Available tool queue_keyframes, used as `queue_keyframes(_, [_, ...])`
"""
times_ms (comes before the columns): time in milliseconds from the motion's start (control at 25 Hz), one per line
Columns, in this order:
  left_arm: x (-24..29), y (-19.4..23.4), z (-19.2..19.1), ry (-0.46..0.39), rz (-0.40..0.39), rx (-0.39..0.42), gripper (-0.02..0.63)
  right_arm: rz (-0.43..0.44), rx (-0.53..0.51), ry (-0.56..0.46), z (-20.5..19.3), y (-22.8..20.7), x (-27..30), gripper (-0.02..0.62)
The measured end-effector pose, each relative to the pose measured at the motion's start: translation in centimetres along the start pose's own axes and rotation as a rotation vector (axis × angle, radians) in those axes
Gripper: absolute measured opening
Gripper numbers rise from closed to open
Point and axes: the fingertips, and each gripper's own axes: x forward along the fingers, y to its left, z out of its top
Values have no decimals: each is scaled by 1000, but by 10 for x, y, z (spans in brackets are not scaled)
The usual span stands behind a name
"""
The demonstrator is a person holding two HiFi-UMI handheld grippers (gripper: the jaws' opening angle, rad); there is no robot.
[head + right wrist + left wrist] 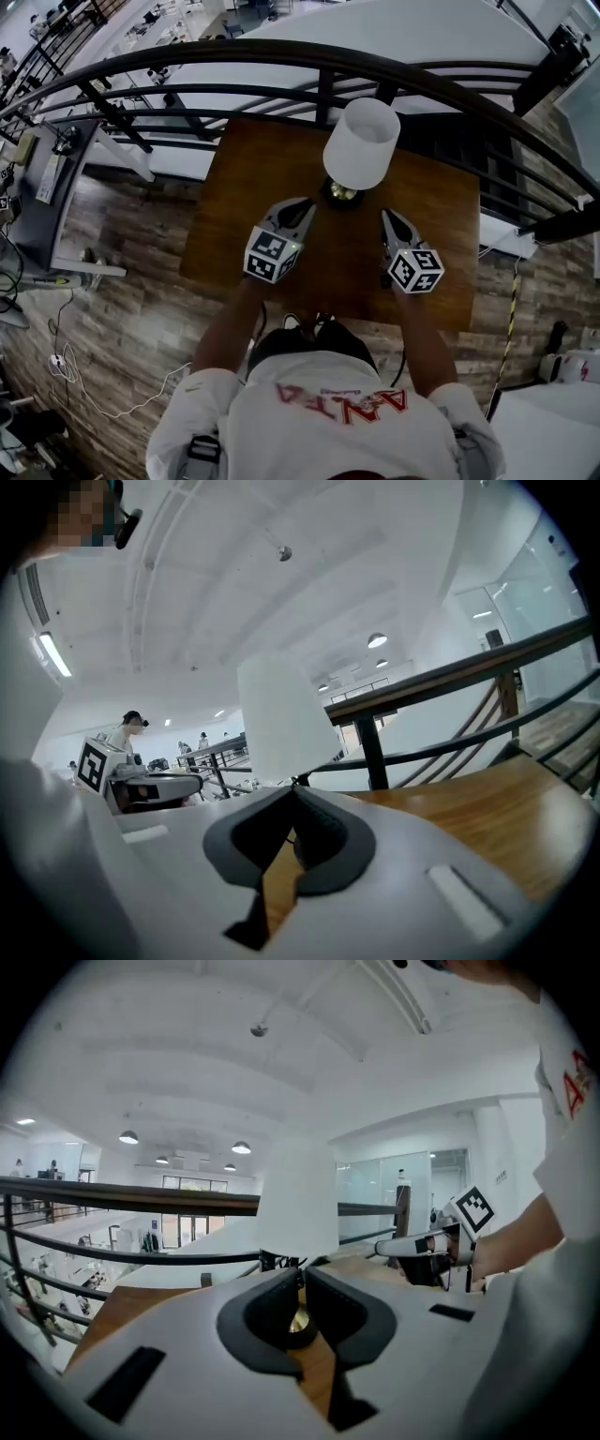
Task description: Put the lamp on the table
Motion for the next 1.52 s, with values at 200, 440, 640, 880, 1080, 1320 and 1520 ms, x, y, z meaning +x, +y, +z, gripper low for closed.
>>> queue_keyframes(200, [-50, -16, 38, -35, 28, -30, 32, -42, -78, -37, 36, 41, -48, 3])
queue_keyframes(440, [-85, -26, 96, -74, 37, -13, 32, -53, -97, -91, 82, 72, -84, 3])
queue_keyframes(640, [-107, -48, 123, -95, 97, 69, 32, -37, -138, -193, 138, 83, -114, 3])
queue_keyframes(880, [-119, -74, 150, -157, 163, 32, 32, 14, -152, -237, 183, 82, -142, 3])
queue_keyframes(1080, [-118, -88, 161, -176, 204, 7, 32, 30, -160, -233, 189, 72, -159, 3])
queue_keyframes(1320, [-119, -88, 161, -166, 203, 3, 32, 32, -197, -212, 188, 74, -155, 2])
queue_keyframes(1520, [-115, -86, 164, -169, 199, -6, 32, 39, -230, -232, 197, 80, -157, 2])
